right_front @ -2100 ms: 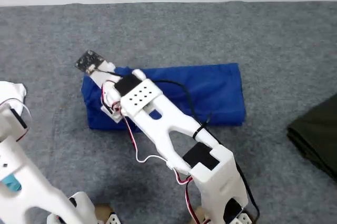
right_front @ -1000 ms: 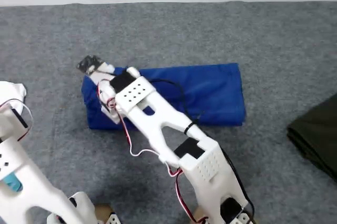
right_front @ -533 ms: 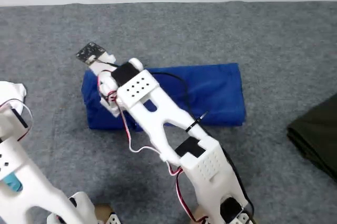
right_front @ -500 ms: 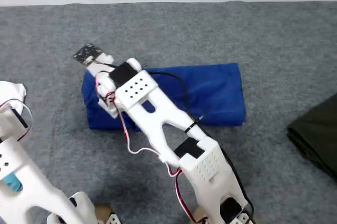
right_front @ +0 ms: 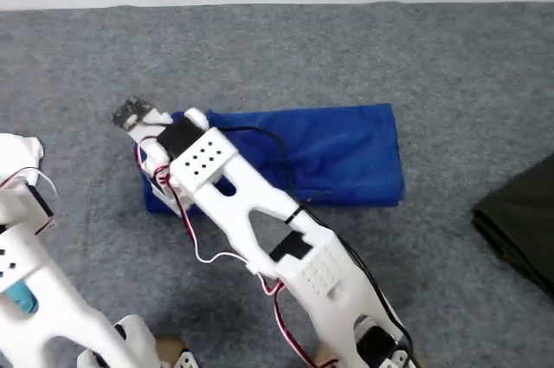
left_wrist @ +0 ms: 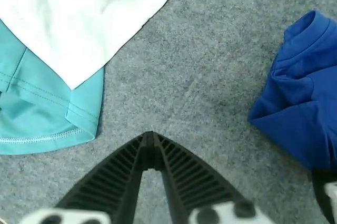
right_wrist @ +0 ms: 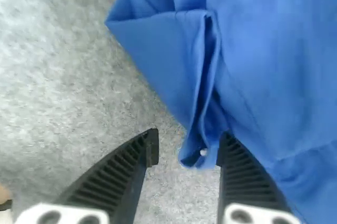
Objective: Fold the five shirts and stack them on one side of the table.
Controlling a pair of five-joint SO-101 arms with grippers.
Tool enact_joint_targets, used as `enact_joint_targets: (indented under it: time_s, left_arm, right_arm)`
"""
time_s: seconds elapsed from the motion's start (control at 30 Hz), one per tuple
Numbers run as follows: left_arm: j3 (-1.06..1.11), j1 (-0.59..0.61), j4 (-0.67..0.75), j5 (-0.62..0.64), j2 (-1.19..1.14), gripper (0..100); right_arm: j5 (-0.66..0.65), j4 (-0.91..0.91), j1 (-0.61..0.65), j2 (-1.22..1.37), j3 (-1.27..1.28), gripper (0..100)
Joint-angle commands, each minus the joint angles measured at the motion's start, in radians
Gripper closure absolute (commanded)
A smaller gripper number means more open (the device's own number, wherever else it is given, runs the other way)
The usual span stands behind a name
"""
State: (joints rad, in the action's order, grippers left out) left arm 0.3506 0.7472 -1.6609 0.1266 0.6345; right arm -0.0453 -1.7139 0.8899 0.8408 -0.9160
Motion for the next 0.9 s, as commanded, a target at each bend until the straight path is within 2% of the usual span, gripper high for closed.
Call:
enact_joint_targets:
  time_s: [0.0,0.27,0.4,0.57,0.87]
  left_arm:
    - [-0.008,0.003,0.02,-0.009,0.025,100]
    - [-0.007,0.003,0.021,-0.009,0.025,100]
    - [-0.007,0.003,0.021,-0.009,0.025,100]
    - [-0.007,0.003,0.023,-0.009,0.025,100]
    - [-0.005,0.003,0.023,-0.009,0.025,100]
  right_arm:
    - [0.012,0.024,-0.019,0.018,-0.04,84.2]
    - [0.003,0.054,-0.088,0.005,-0.075,98.7]
    - [-0.002,0.051,-0.117,-0.033,-0.132,98.8]
    - [-0.086,0.051,-0.147,-0.062,-0.149,98.8]
    - [-0.091,0.077,-0.257,-0.039,-0.147,98.8]
